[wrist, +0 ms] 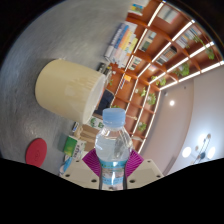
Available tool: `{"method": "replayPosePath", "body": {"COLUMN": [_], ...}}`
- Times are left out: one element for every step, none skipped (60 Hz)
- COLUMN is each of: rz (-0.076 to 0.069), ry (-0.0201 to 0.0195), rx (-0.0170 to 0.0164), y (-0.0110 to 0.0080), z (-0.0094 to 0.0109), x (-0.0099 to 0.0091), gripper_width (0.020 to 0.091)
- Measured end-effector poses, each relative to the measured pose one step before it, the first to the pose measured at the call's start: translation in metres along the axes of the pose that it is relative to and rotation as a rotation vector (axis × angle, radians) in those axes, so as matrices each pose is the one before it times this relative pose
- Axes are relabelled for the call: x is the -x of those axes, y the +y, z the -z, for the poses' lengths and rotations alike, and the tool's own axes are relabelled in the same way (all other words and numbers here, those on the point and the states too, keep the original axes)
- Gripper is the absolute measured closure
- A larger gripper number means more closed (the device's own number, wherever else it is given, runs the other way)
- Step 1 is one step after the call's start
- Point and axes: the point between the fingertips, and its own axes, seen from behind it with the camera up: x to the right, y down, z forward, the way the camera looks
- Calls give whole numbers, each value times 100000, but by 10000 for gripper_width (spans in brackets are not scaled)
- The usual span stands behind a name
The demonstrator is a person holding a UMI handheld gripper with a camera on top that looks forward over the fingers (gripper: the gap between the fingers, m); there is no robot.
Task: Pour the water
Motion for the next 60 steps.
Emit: {"method": "replayPosePath", "body": {"rz": [-4316, -4062, -4975, -5178, -5634, -6120, -6704, -6456, -5250, -6016, -6144, -6538, -6733, -6905, -7232, -6980, -7289, -6824, -6550, -6242, -5802, -5769, -6092, -6026, -5760, -4500, -4149, -3794, -3630, -3245, -2676, -2400, -2262, -1937, -1935, -1549, -1211, -978, -894, -596, -656, -469, -206, 115, 503, 608, 624, 641, 224, 295, -419, -726, -677, -599, -431, -277, 22, 231, 349, 203], "ry": [-1024, -838, -1756, -1223, -1580, -1672, -1390, -738, 839, -1366, -739, -873, -1294, -1820, -2610, -1530, -3122, -2655, -2574, -2859, -3311, -3191, -2863, -2292, -675, -2084, -1516, -1363, -904, -689, -714, -841, -50, -93, -372, -624, -757, -704, -307, -269, 10, 204, 244, 322, 509, 823, 850, 273, -474, 232, 41, 272, 94, 34, -2, -52, -36, -61, -61, -186], "rx": [584, 751, -110, 615, 850, 563, -634, -687, 741, -460, 371, 78, -274, -644, -937, -123, 283, 818, 758, 642, 735, 532, 678, 198, -49, 199, 516, 207, -257, -258, 99, 608, 123, -604, -220, 17, 159, 124, 255, 137, 170, 86, 201, 281, 145, 31, 210, -618, -1109, -229, -230, 446, 269, 27, -20, -116, -64, 15, 33, 85], "y": [328, 283, 291, 340, 394, 338, 135, 71, 15, 522, 322, 212, 89, 6, 22, -70, 409, 364, 317, 312, 355, 318, 317, 283, 350, 441, 316, 200, 147, 228, 326, 309, 259, 251, 162, 231, 286, 261, 103, 298, 298, 253, 265, 279, 281, 266, 326, 122, -358, 229, -17, 76, 54, 2, -3, -15, -31, 0, 18, -12], "z": [87, 103, 98, 90, 87, 98, 53, 88, 221, 32, 94, 90, 100, 107, 196, -142, 146, 144, 116, 24, 76, 29, -48, -4, -553, 155, 39, 58, -13, -109, -127, -3, -77, -270, -23, -70, -80, -90, 10, -149, -80, -165, -135, -119, -123, -110, -108, 75, 242, -132, 8, 68, 11, 29, -7, -13, -8, 8, -6, -33], "x": [183, 59, -12, 58, 103, 133, 42, -111, 31, -377, -156, -127, -21, 54, 153, 793, 21, 199, 216, 250, 432, 415, 635, 176, 1434, -1010, -117, -5, -88, -65, -3, -2, 201, -94, -94, -16, 4, 9, 63, -60, -130, -160, -124, -117, -158, -192, -186, 65, -157, 73, 4, 9, -19, 18, -12, -4, 5, 33, 14, -89], "gripper_width": [837, 838, 837, 837, 835, 836, 835, 836, 835, 836, 835, 836, 835, 835, 835, 835, 835, 833, 816, 811, 811, 810, 811, 811, 811, 812, 811, 811, 811, 811, 811, 811, 811, 811, 811, 812, 811, 811, 811, 811, 811, 812, 811, 811, 812, 812, 811, 808, 810, 810, 811, 811, 811, 812, 811, 812, 811, 810, 806, 795]}}
